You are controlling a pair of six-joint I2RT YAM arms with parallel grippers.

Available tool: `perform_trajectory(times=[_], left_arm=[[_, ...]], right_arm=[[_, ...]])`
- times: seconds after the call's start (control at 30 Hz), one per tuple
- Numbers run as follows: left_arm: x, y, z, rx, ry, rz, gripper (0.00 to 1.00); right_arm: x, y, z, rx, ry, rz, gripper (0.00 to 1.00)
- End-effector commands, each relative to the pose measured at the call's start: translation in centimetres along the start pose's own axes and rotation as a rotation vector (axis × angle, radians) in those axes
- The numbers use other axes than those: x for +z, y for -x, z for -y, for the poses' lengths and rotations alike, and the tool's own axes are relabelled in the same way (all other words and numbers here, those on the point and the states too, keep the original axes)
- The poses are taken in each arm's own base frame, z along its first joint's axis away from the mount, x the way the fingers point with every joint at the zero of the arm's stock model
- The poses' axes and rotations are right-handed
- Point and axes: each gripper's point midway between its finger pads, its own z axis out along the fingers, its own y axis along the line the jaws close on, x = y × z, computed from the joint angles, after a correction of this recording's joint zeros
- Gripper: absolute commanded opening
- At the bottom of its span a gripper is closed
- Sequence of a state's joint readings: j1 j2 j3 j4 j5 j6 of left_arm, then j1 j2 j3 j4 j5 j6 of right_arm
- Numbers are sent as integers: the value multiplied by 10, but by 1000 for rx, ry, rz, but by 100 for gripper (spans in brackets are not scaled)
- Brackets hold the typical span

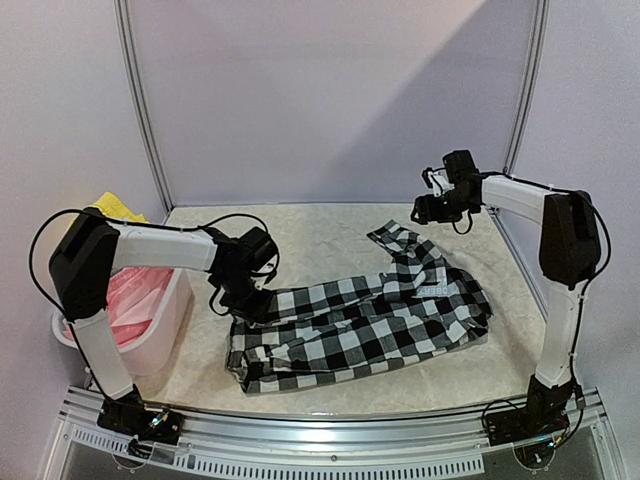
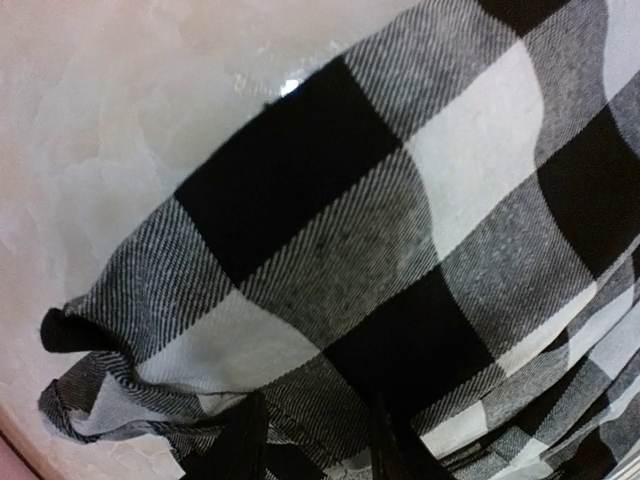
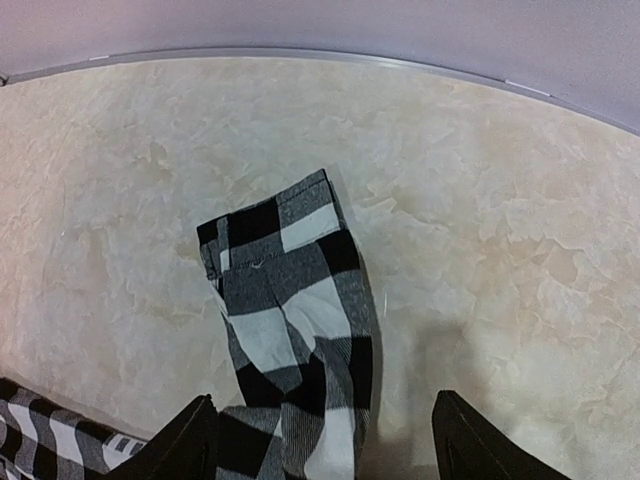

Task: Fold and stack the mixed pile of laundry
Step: Fold the 1/3-folded shirt at the center of the board, then adjust the rectangle-folded shirt at the center of the board.

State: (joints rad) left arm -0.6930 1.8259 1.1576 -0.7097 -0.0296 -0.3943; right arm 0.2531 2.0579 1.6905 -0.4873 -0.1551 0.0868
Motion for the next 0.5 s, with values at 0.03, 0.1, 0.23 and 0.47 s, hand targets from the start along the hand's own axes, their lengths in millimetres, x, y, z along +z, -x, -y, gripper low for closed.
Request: perform_trajectory(times=[0.03,0.1,0.23,0.47], left_arm=[[10,-11,-2,-5,16,-37,34],[9,-10,-3,-9,24,-39,34],[1,-2,-2,-28,29,-22,35],[-22,13,1,-56,23,16,41]], right_arm=[[36,1,-3,45,63,-46,73],[51,-5,-4,52,82,-73,72],[72,-12,-3,67,110,-97,67],[97,-16,-2,108,153,-115,59]])
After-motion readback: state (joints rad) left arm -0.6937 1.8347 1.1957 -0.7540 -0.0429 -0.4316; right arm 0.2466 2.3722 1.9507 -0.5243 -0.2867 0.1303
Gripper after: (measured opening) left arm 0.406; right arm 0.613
